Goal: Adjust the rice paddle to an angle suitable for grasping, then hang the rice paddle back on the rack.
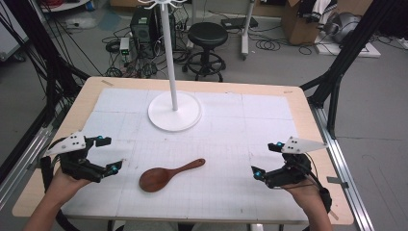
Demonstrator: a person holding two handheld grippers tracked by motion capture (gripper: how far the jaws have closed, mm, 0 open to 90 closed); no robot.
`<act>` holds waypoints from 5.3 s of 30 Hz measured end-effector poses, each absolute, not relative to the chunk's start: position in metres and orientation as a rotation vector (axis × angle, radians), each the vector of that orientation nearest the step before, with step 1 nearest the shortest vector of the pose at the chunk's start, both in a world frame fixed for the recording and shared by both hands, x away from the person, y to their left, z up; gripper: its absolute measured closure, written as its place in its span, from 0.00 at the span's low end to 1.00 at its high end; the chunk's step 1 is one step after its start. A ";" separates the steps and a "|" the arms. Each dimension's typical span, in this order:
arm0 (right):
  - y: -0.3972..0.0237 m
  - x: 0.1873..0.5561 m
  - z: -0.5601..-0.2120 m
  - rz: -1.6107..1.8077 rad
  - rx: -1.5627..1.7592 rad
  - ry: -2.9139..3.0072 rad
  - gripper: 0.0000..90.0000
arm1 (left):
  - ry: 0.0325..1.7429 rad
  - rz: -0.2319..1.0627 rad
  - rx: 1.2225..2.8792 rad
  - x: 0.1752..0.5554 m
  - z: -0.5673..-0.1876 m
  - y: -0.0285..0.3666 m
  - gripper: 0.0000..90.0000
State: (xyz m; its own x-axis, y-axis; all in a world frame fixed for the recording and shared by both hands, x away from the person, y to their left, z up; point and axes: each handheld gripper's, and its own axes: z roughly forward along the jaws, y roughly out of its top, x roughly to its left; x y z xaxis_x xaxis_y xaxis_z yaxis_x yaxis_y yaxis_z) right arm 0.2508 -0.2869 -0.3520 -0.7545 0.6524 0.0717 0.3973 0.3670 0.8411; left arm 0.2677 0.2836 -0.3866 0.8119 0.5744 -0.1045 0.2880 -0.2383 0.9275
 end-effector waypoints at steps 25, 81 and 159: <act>-0.287 0.251 -0.352 1.345 0.927 2.371 0.01 | 0.667 0.329 1.912 0.263 -0.377 0.286 0.03; -0.294 0.252 -0.355 1.318 0.939 2.387 0.01 | 0.586 0.243 2.358 0.272 -0.356 0.240 0.02; -0.300 0.252 -0.356 1.291 0.964 2.392 0.01 | 0.477 -0.020 2.817 0.320 -0.399 0.064 0.02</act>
State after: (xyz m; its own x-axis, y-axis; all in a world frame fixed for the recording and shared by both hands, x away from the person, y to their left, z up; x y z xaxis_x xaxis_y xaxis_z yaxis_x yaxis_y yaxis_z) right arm 0.2519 -0.2995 -0.3559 -0.7474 0.6591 0.0834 0.4315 0.3860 0.8154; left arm 0.3197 0.0641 -0.3989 0.9452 0.3210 -0.0601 0.3248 -0.9051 0.2745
